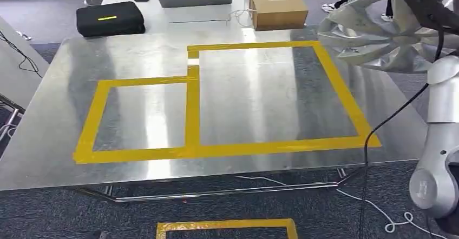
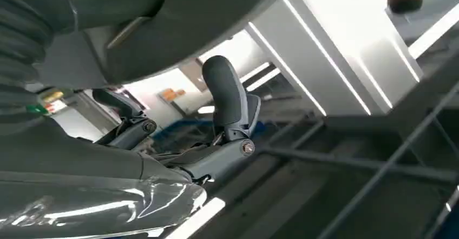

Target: Take the parts from the cabinet and place them on the table.

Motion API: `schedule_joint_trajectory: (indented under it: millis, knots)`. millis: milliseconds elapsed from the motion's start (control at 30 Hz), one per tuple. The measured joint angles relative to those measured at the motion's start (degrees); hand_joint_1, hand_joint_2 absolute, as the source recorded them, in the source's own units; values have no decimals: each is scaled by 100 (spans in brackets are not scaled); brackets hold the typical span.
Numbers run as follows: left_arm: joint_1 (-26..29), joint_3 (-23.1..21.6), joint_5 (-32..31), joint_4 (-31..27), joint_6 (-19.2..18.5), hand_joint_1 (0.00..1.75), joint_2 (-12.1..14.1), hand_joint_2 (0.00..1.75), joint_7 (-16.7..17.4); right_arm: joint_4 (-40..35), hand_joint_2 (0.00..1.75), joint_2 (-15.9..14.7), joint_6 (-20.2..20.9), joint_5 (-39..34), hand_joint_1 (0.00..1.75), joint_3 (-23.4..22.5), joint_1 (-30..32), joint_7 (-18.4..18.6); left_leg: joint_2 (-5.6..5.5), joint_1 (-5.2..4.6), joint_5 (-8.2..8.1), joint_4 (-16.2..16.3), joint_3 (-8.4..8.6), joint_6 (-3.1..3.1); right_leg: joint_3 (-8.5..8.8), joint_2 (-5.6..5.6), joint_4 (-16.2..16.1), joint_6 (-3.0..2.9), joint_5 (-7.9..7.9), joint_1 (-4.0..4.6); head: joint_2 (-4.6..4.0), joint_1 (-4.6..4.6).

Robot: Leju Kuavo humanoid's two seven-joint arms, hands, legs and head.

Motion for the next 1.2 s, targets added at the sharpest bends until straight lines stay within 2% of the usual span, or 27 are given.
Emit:
schedule_joint_trajectory:
  millis: [400,567,700,900,1200]
  knots:
    - [2,-44,-11,0,0,0,-7,175,0,-7,175,2,-135,-20,175,2,138,-24,1,0,0,0,1,0,1,1,-1,0,1,0,-2,0]
    - [1,-50,-50,2,59,0,-7,175,2,33,175,2,-538,-387,175,68,209,-251,1,1,0,0,0,0,1,1,-1,0,0,1,-2,-2]
    - [0,-72,-57,15,96,0,-9,175,4,61,175,42,-861,-997,175,206,556,-466,0,7,-2,0,1,-2,4,0,-3,0,0,7,0,-2]
    - [0,-81,-50,33,136,0,-13,175,-7,11,175,302,-922,-1266,175,330,1445,-649,-1,11,-3,0,1,-3,6,-2,-7,-1,0,11,0,0]
    - [0,-83,-50,35,136,0,-11,175,-13,9,175,354,-968,-1434,175,323,1634,-771,3,12,-4,0,4,-4,13,5,-13,1,3,12,0,0]
